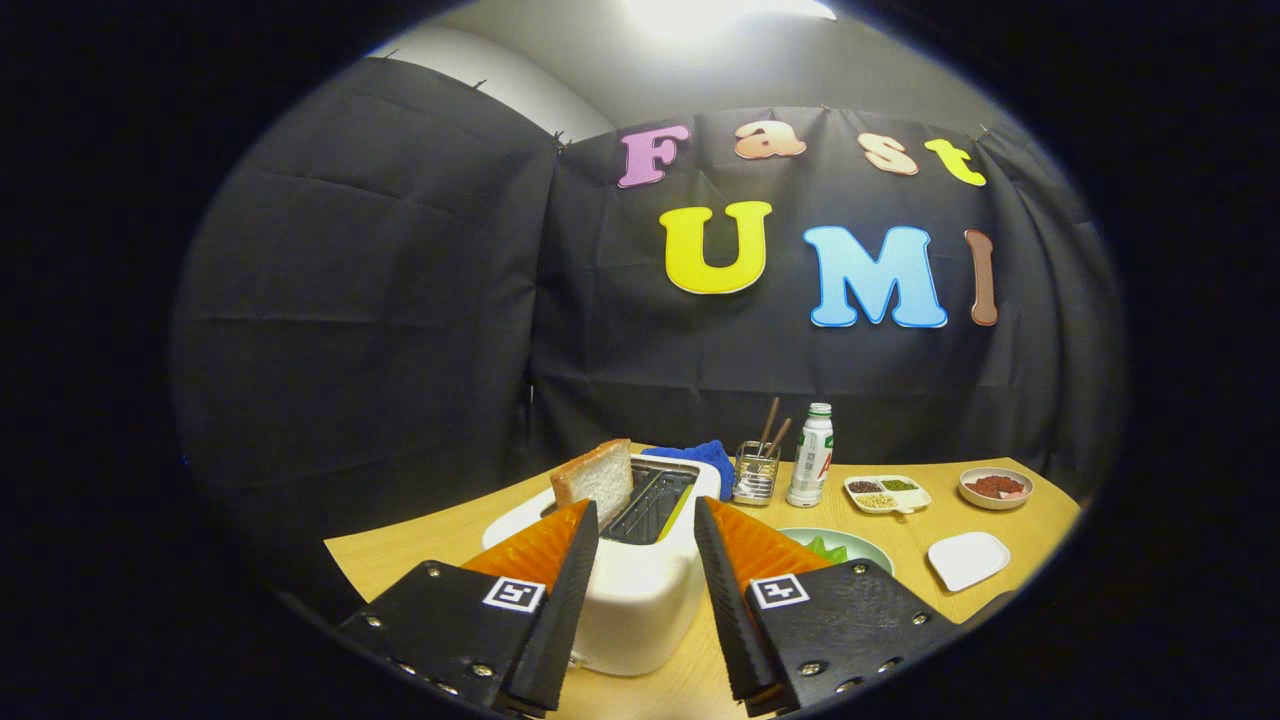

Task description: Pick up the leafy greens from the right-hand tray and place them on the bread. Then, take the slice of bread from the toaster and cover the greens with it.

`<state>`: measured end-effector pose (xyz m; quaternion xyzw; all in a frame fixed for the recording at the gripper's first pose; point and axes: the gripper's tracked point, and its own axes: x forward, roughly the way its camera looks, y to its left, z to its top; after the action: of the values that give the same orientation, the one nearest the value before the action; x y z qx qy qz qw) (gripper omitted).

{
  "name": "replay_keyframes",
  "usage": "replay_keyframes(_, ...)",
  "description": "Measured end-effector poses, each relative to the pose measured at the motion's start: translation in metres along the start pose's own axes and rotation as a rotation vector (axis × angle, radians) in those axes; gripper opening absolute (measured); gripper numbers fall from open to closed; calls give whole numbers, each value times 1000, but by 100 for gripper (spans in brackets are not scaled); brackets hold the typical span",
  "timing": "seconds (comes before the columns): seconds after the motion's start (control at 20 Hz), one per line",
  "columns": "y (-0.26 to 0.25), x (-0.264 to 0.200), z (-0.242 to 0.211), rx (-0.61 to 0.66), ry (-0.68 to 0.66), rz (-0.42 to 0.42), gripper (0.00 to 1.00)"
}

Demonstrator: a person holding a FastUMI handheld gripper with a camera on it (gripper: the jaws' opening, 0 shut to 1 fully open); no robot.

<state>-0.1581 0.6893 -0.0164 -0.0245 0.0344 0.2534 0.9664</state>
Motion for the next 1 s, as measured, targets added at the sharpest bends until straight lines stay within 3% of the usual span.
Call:
replay_keyframes(0.4, 43, 35, 1, -12, 20, -6, 60)
replay_keyframes(0.9, 44, 72, -8, -68, 61, -116, 59)
replay_keyframes(1.0, 41, 74, -12, -56, 75, -138, 15)
